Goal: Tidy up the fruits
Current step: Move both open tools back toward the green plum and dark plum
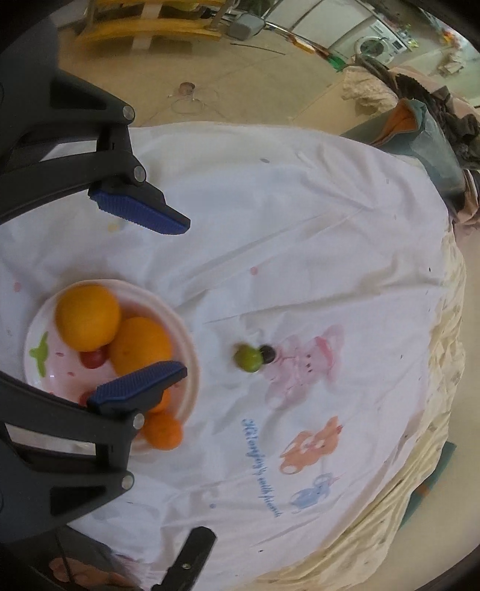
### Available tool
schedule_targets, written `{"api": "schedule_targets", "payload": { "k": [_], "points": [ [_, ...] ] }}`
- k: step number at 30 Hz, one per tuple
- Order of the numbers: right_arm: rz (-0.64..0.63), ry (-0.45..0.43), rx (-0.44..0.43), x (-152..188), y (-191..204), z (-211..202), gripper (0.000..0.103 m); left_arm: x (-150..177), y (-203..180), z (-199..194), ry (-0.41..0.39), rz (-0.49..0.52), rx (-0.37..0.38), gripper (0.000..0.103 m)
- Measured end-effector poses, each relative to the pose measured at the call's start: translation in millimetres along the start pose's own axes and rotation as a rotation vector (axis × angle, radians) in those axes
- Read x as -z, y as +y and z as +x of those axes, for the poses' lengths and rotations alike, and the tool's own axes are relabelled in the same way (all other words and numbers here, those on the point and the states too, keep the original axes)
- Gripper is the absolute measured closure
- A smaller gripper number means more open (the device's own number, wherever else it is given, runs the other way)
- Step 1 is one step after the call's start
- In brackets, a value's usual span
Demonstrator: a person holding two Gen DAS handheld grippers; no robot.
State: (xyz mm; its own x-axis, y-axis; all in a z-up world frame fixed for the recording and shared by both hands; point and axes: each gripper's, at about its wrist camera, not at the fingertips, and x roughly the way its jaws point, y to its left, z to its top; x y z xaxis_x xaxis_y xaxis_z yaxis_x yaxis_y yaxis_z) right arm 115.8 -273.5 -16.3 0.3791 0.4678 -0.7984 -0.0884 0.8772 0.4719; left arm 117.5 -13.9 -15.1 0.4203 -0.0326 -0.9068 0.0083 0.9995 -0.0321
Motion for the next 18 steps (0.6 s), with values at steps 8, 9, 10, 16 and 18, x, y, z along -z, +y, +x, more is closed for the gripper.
{"api": "schedule_targets", "payload": {
  "k": [8, 9, 10, 16, 18],
  "points": [
    [0.055, 0.114, -0.04, -30, -1, 53, 0.026, -22, 12, 26, -0.012, -0.046, 0.02, 0.035],
    [0.055, 0.126, -0.044, -32, 1, 59, 0.026, -21, 13, 30, -0.009, -0.047, 0.023, 0.035],
    [0.046, 0.148, -0.048, -35, 5, 70, 0.026, -20, 14, 34, -0.003, -0.051, 0.025, 0.035],
    [0.013, 0.233, -0.061, -51, 22, 123, 0.032, -19, 27, 51, 0.086, -0.148, 0.064, 0.035],
    [0.012, 0.261, -0.055, -56, 25, 143, 0.036, -20, 30, 53, 0.098, -0.17, 0.069, 0.035]
  ]
}}
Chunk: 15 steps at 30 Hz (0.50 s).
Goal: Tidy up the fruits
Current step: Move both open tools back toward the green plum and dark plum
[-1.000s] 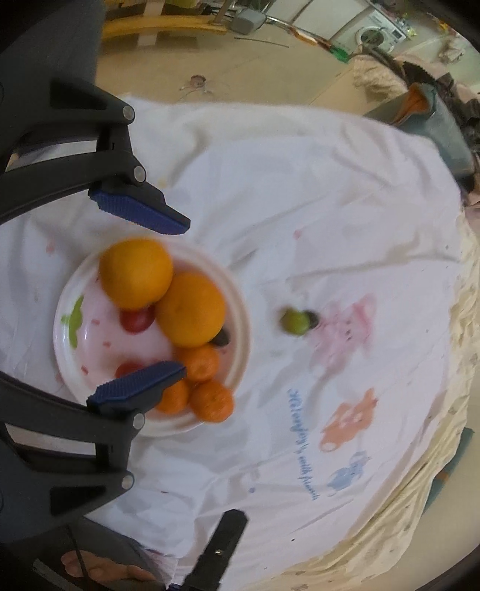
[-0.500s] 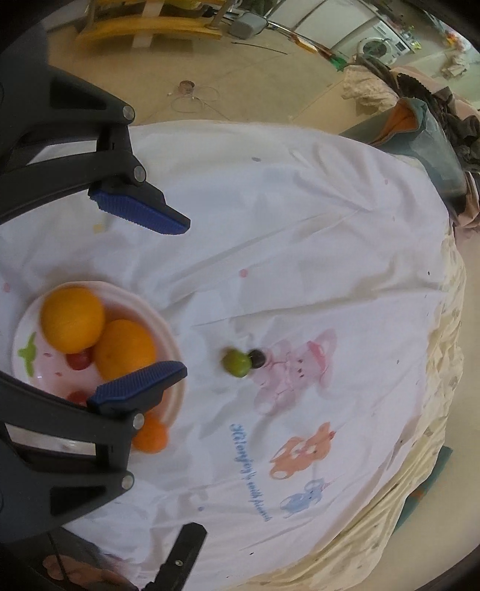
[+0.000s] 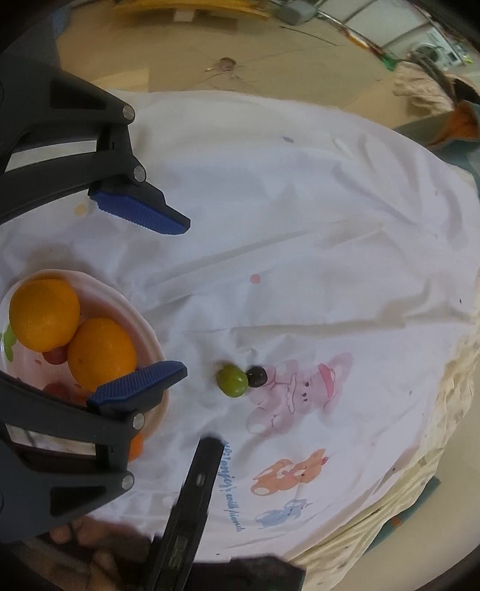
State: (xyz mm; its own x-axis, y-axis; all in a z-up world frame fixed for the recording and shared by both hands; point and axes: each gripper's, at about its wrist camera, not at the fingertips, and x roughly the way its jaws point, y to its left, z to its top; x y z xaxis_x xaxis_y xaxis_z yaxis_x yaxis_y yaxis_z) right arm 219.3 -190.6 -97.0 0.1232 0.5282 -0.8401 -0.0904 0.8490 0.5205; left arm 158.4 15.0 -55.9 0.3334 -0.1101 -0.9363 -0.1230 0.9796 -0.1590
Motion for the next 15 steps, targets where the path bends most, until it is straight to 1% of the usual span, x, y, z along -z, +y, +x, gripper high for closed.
{"api": "schedule_targets", "payload": {
  "k": [1, 4, 7, 10, 12, 15],
  "points": [
    [0.002, 0.008, 0.002, -4, 0, 6, 0.039, 0, 0, 1, 0.003, -0.006, 0.002, 0.035],
    [0.001, 0.03, 0.025, -13, 3, 26, 0.04, 0, 1, 2, 0.005, -0.017, -0.004, 0.035],
    [0.001, 0.052, 0.046, -20, 4, 45, 0.044, -1, 1, 5, 0.024, -0.02, 0.003, 0.035],
    [-0.01, 0.074, 0.069, -22, 6, 61, 0.049, 0, 2, 4, 0.032, -0.024, 0.012, 0.035],
    [-0.035, 0.068, 0.091, -22, 10, 64, 0.05, 0, 0, 4, 0.032, -0.013, 0.007, 0.035],
    [-0.096, 0.062, 0.148, -21, 19, 66, 0.059, 1, -2, 4, 0.035, -0.008, -0.001, 0.035]
  ]
}}
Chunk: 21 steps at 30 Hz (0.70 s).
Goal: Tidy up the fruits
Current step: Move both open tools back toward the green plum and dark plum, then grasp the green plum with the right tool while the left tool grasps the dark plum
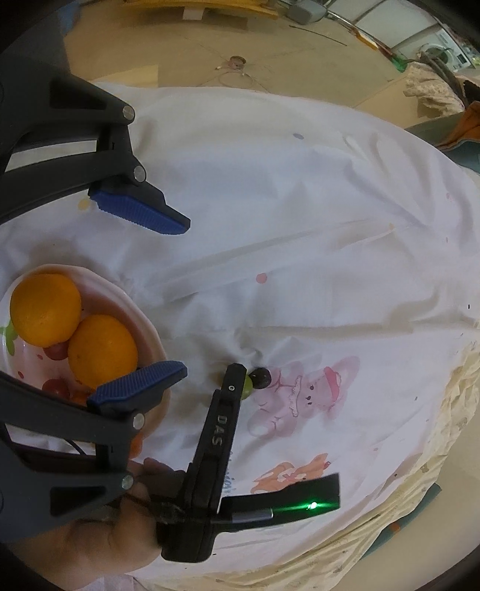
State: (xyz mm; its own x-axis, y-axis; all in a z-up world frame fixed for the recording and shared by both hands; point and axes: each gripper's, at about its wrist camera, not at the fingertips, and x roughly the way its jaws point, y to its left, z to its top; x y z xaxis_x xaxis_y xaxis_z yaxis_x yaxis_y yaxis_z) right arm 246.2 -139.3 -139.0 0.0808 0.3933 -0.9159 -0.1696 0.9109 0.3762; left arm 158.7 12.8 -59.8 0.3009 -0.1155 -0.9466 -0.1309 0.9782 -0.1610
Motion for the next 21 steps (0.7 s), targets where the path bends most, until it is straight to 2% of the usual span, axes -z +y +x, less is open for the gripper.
{"api": "schedule_targets", "payload": {
  "k": [3, 10, 21],
  "points": [
    [-0.029, 0.002, 0.017, 1, 3, -1, 0.07, 0, -2, 1, 0.006, 0.005, -0.001, 0.035],
    [-0.011, -0.006, -0.011, 6, -5, -13, 0.072, 1, -3, 2, 0.007, 0.01, -0.012, 0.035],
    [0.083, -0.122, -0.117, 54, -55, -102, 0.072, 0, -16, 9, -0.006, 0.054, -0.031, 0.035]
  ]
}}
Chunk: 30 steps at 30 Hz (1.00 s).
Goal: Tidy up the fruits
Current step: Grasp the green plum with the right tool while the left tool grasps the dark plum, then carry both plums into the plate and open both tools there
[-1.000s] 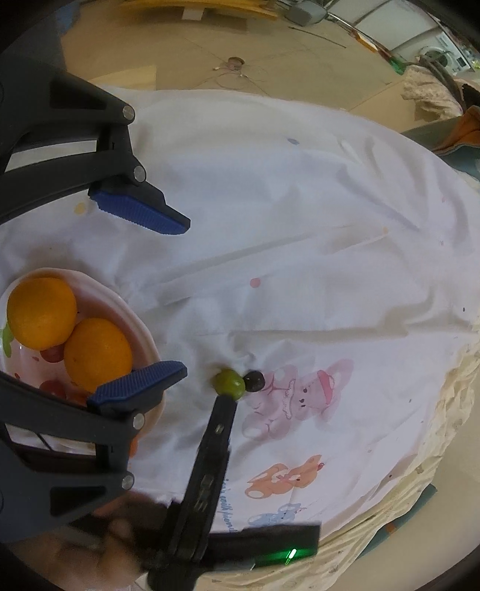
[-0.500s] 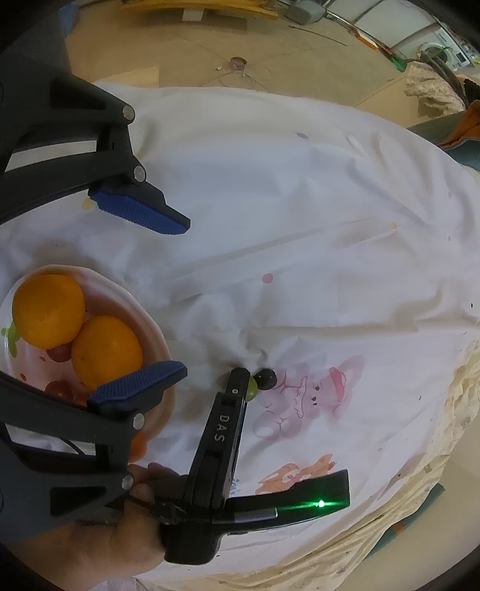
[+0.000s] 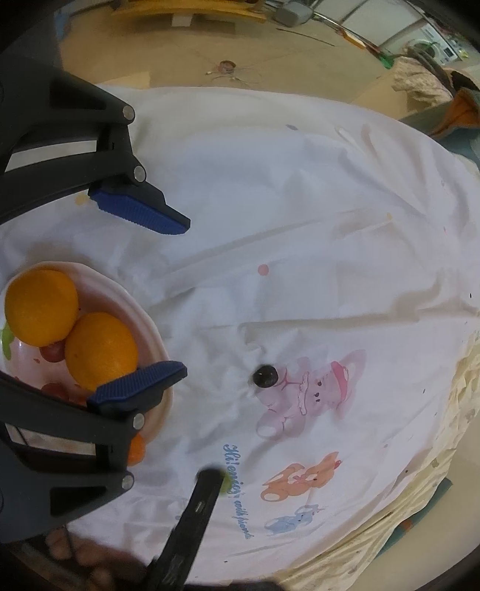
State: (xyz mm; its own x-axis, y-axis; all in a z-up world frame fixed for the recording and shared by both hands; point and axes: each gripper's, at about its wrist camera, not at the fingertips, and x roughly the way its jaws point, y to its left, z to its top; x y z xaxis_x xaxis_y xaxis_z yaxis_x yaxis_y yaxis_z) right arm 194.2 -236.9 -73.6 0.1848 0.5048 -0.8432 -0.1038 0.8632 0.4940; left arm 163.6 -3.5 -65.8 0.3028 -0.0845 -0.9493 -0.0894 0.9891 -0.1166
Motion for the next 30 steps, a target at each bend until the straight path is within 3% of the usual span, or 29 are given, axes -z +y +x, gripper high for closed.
{"api": "schedule_targets", "payload": {
  "k": [8, 11, 13, 17, 21, 23, 25, 30],
  "points": [
    [0.105, -0.041, -0.032, 27, -38, -23, 0.072, -29, -27, 28, 0.0, 0.016, 0.045, 0.037],
    [0.155, -0.063, -0.058, 30, -49, -27, 0.072, -42, -42, 45, 0.011, 0.036, 0.071, 0.05],
    [0.184, -0.072, -0.068, 32, -57, -28, 0.072, -48, -51, 58, 0.038, 0.055, 0.08, 0.052],
    [0.216, -0.075, -0.067, 32, -66, -27, 0.072, -56, -66, 80, 0.051, 0.099, 0.053, 0.066],
    [0.23, -0.082, -0.084, 29, -68, -28, 0.072, -63, -76, 100, 0.089, 0.103, 0.101, 0.067],
    [0.217, -0.089, -0.084, 27, -65, -29, 0.072, -66, -78, 104, 0.078, 0.102, 0.081, 0.069],
    [0.208, -0.091, -0.087, 26, -63, -30, 0.072, -67, -79, 105, 0.068, 0.108, 0.071, 0.084],
    [0.205, -0.088, -0.096, 23, -61, -28, 0.072, -64, -76, 100, 0.076, 0.119, 0.07, 0.084]
  ]
}}
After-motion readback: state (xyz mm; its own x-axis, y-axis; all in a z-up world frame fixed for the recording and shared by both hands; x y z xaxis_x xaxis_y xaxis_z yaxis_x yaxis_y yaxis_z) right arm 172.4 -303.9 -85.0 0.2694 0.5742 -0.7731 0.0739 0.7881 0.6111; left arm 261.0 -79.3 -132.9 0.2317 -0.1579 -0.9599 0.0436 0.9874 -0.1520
